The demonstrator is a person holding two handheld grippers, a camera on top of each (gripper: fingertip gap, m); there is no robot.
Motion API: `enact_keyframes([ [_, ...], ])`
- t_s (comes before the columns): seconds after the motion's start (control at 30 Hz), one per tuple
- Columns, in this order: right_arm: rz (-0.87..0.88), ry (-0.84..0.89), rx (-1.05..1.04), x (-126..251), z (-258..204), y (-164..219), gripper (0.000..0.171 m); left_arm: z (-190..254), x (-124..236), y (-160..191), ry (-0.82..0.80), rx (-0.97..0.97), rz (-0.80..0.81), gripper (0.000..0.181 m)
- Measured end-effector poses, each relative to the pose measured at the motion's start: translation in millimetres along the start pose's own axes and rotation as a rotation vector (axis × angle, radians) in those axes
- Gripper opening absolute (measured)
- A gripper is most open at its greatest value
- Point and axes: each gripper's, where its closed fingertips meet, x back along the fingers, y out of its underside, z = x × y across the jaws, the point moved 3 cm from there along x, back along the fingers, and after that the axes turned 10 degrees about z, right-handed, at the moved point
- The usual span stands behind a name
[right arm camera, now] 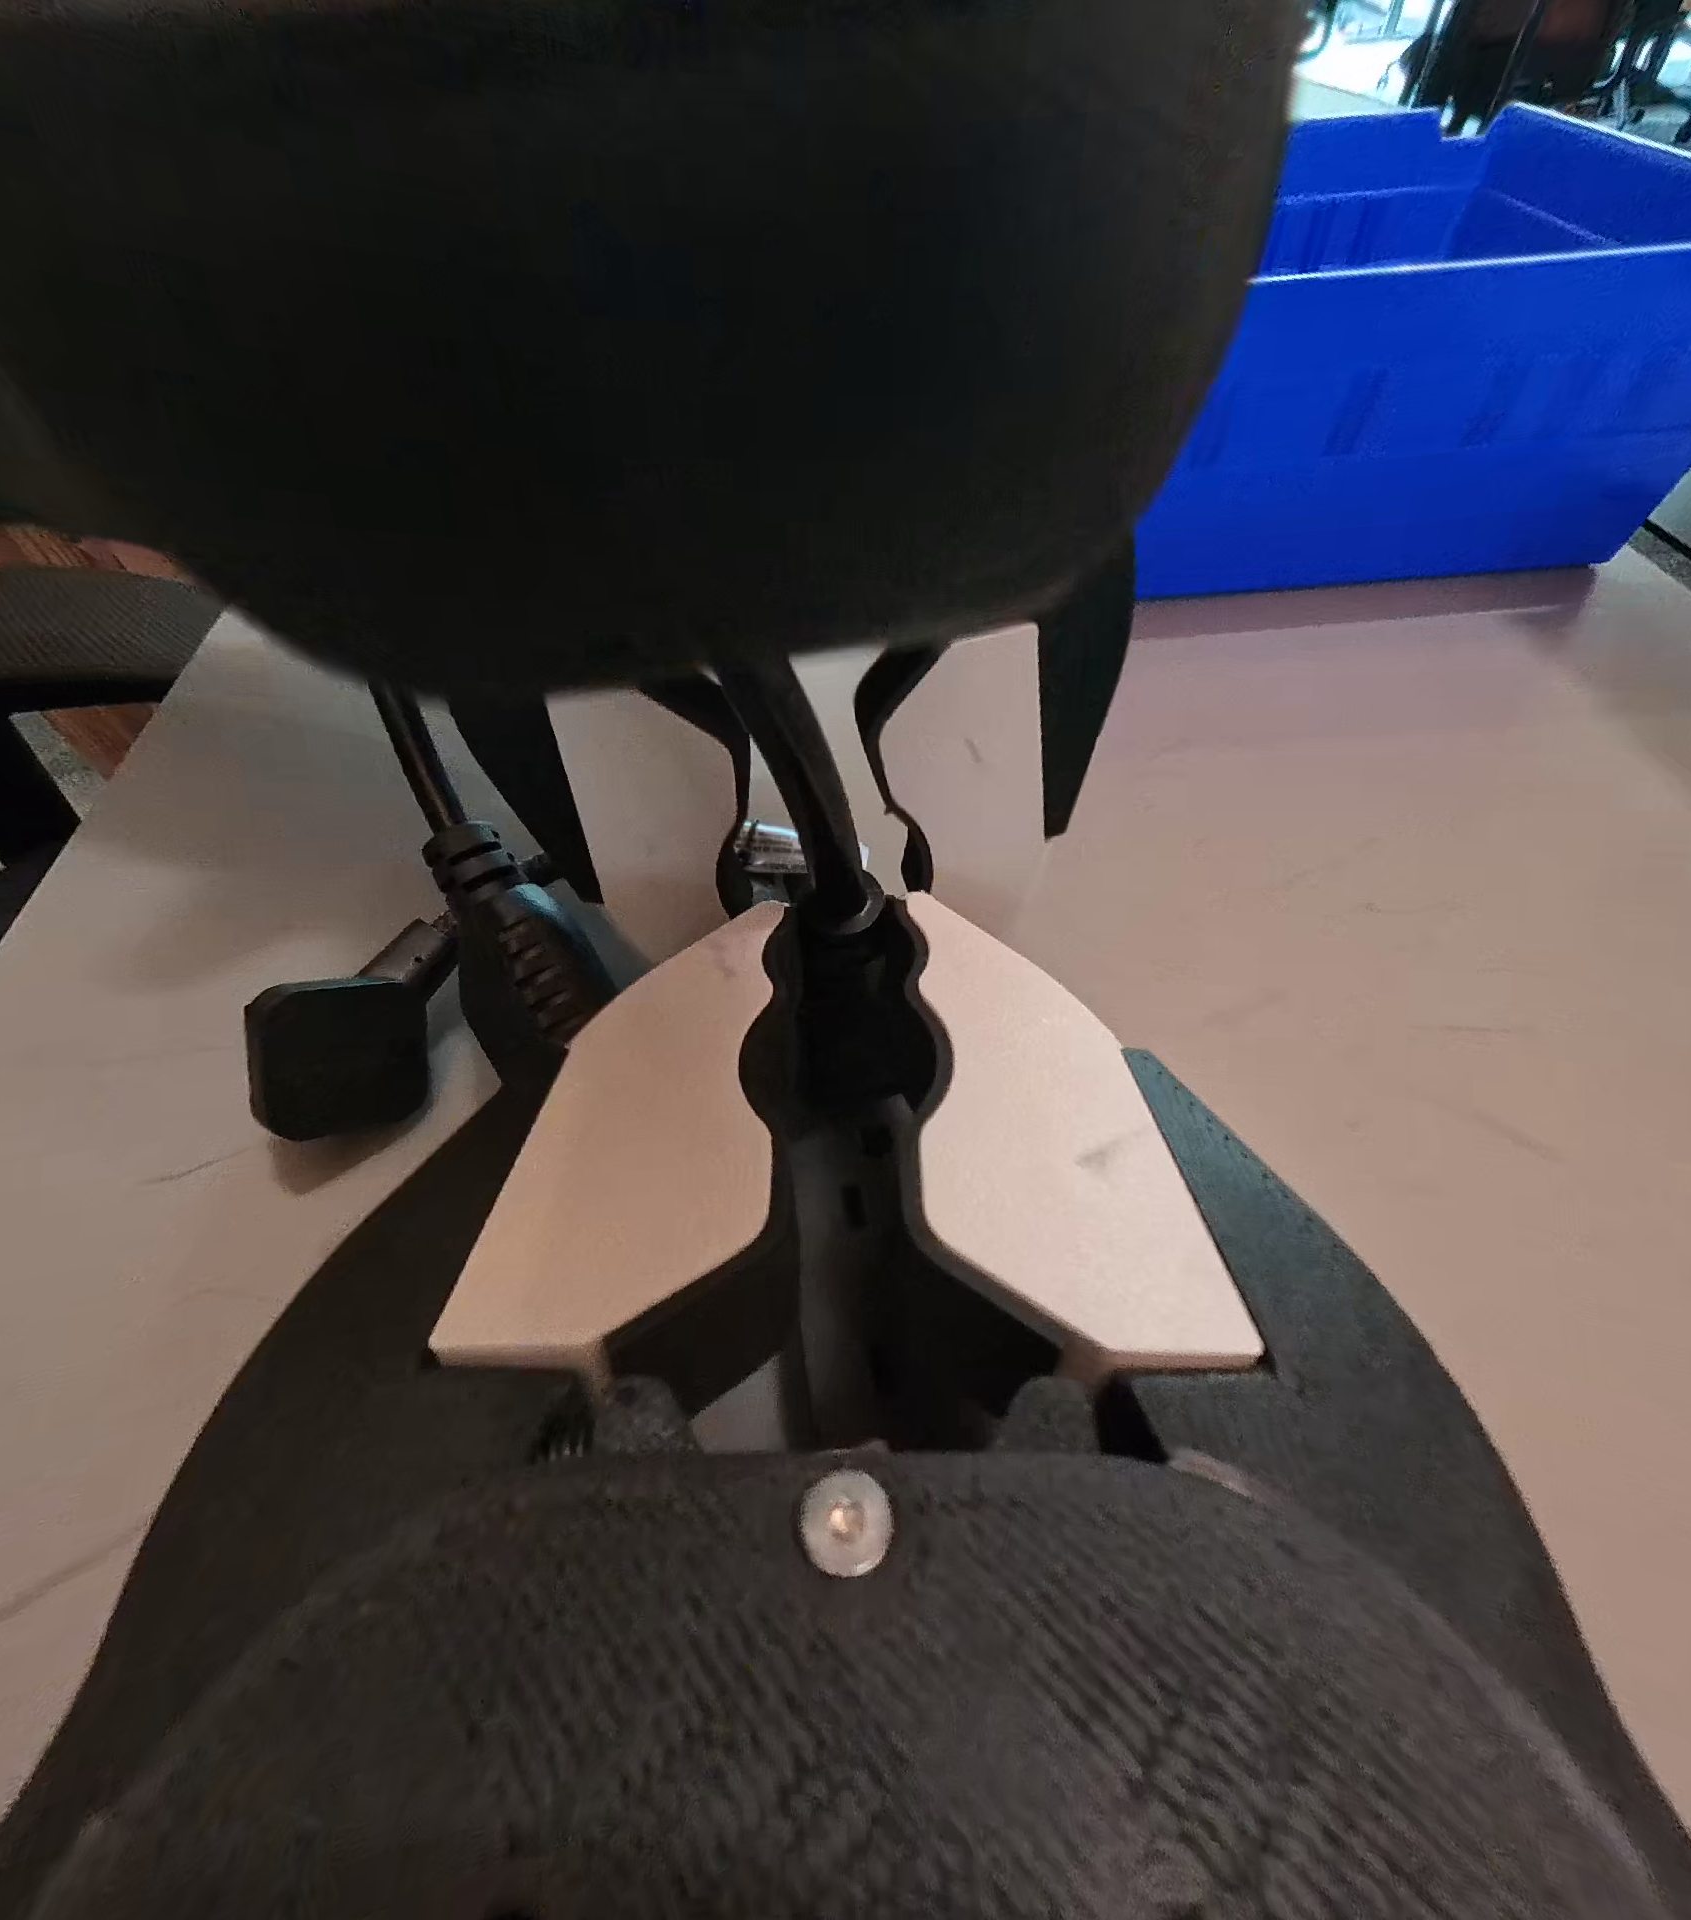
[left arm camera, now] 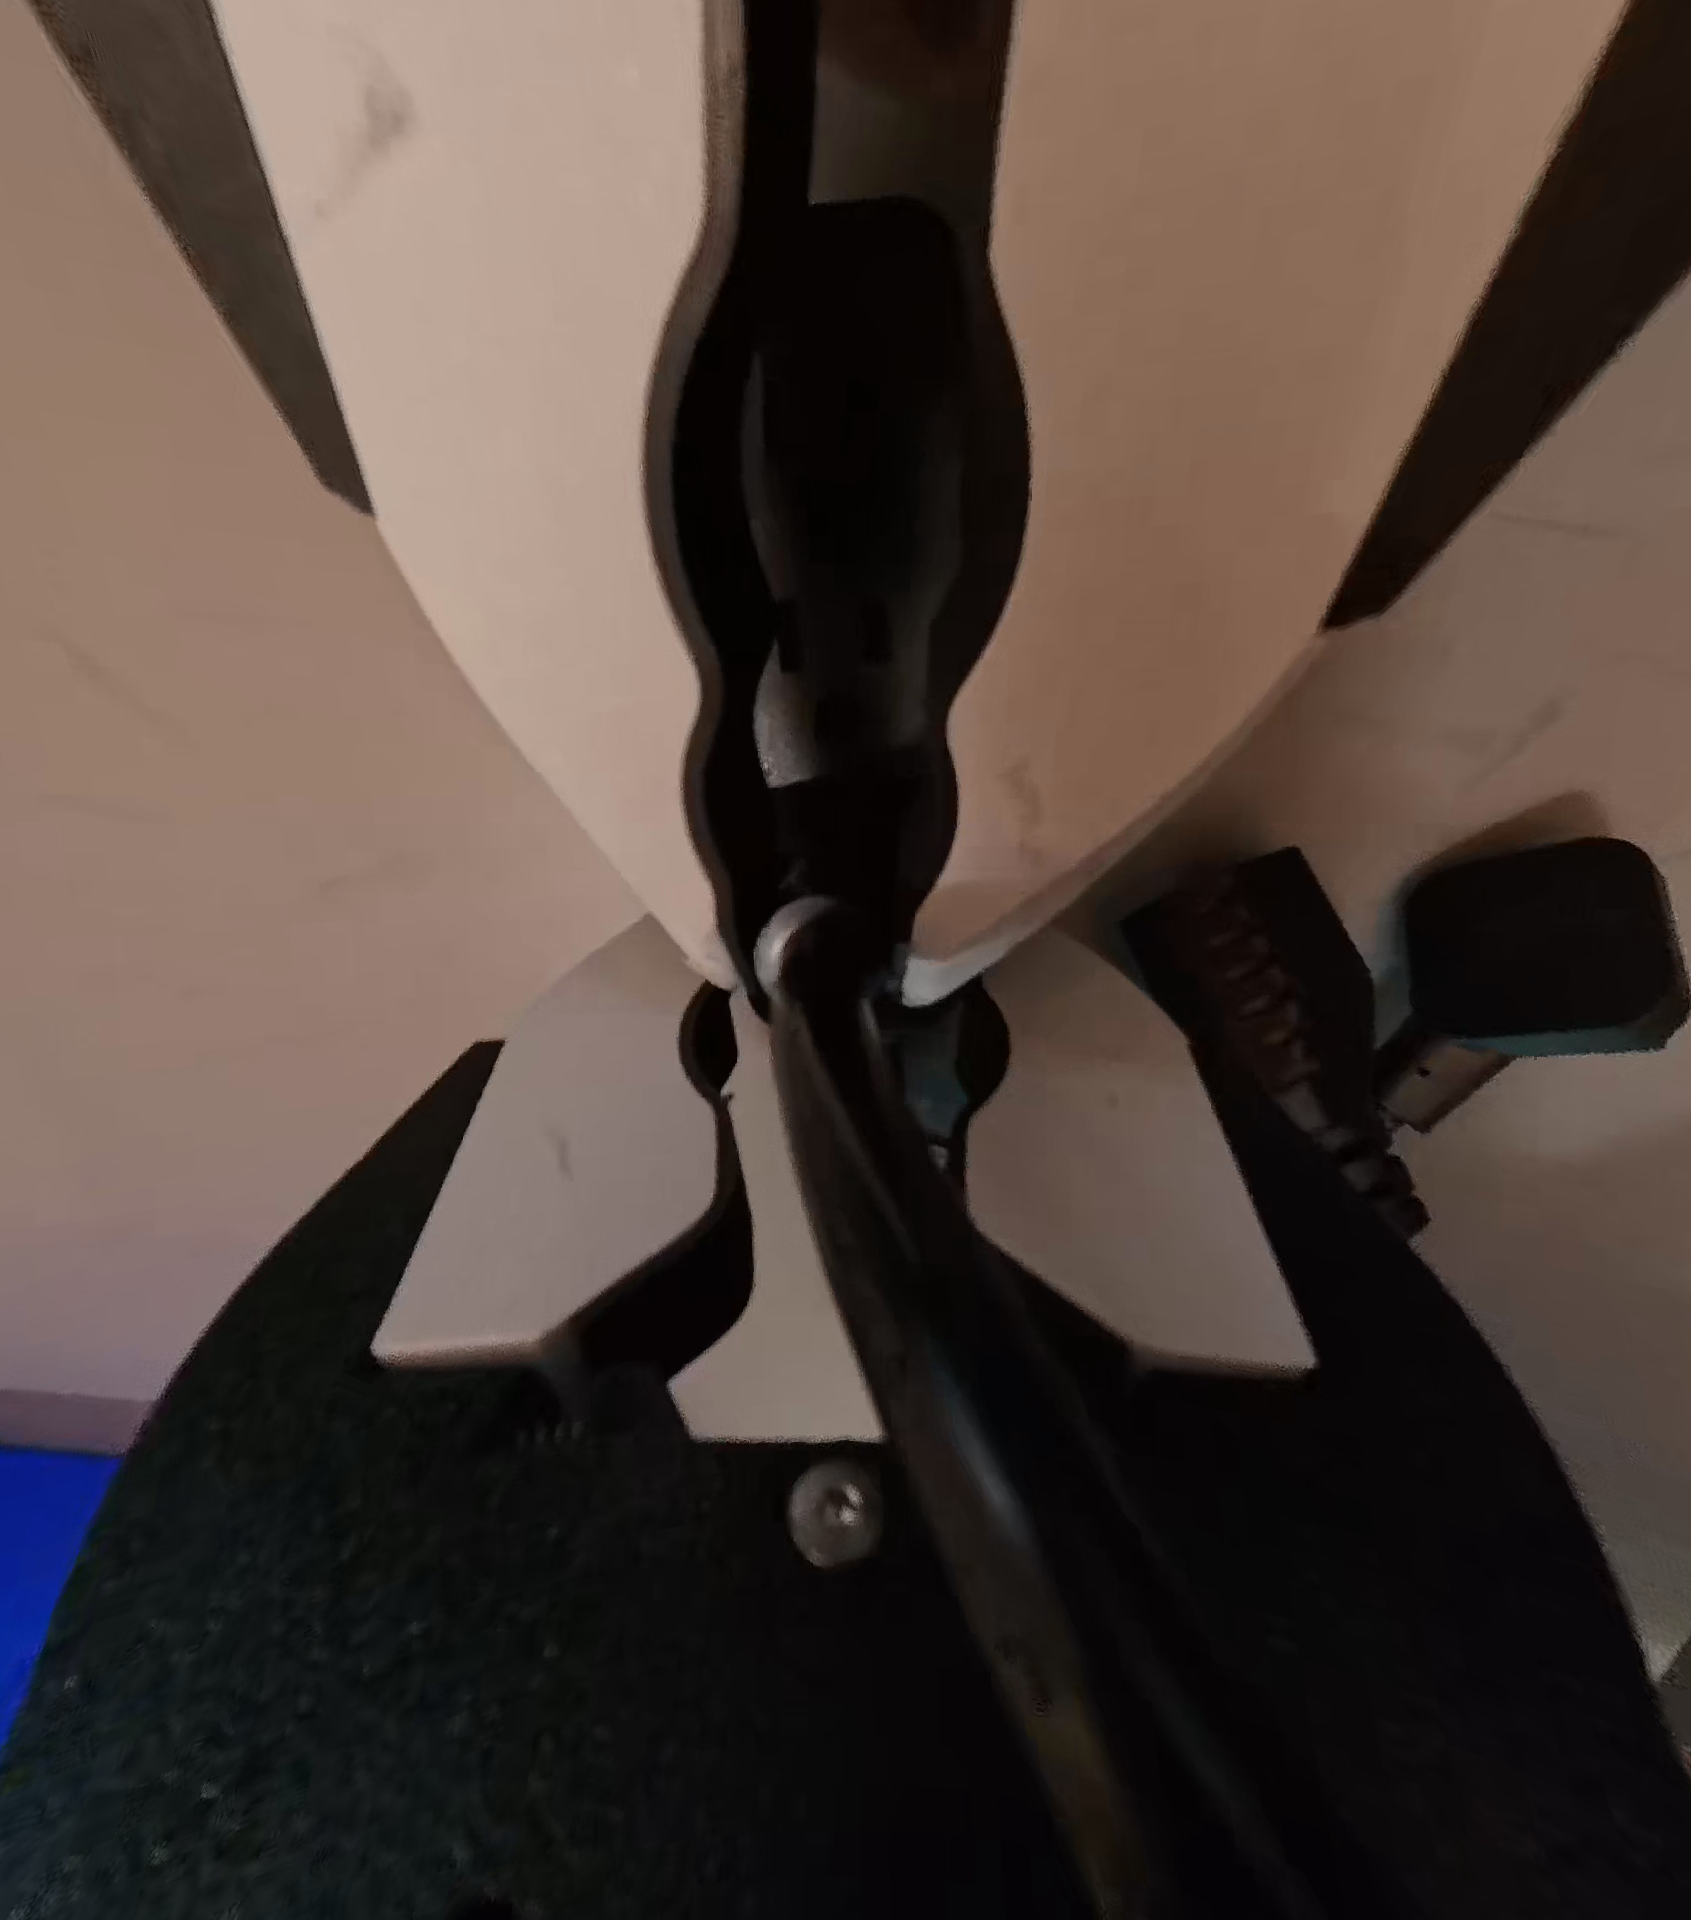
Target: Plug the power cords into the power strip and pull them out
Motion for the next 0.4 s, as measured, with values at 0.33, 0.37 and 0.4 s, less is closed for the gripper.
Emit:
enact_keyframes([
  [0.33,-0.009,0.029,-0.058,3.2,8.9,-1.1,0.014,-5.6,-3.0,-4.8,-0.030,0.002,-0.070,0.039],
  [0.37,-0.002,0.044,-0.067,3.1,11.1,-1.1,0.014,-8.3,-3.5,-5.1,-0.034,0.008,-0.076,0.040],
  [0.4,-0.013,0.065,-0.053,3.0,10.5,-1.3,0.015,-10.2,-3.5,-5.0,-0.036,0.009,-0.088,0.039],
])
